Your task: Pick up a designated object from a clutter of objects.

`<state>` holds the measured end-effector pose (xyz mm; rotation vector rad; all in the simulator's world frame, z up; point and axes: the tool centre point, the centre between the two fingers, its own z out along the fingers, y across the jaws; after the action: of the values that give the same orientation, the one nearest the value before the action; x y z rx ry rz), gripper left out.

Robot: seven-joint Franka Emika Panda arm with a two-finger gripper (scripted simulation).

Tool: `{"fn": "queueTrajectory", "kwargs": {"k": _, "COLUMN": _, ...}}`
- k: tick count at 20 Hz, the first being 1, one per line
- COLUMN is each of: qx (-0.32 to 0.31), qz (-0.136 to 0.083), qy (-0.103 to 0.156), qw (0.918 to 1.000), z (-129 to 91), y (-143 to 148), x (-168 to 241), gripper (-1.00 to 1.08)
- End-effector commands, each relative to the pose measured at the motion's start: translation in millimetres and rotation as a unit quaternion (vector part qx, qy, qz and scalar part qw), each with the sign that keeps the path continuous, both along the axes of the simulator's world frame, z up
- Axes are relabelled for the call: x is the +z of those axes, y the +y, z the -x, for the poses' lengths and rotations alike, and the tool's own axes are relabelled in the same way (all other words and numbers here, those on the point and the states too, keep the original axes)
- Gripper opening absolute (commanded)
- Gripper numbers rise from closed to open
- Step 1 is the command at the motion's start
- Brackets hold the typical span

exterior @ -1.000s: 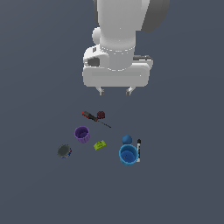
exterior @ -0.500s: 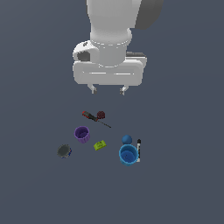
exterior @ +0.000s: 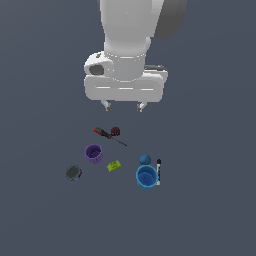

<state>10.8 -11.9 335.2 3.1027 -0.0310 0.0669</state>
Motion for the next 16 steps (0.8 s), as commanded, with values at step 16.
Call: {"fn": "queueTrajectory", "kwargs": {"k": 16, "qx": -0.083, "qz": -0.014, "qy": 0.010, "qw": 0.9964, "z": -34, "y": 58, "x": -156, "gripper": 1.00}}
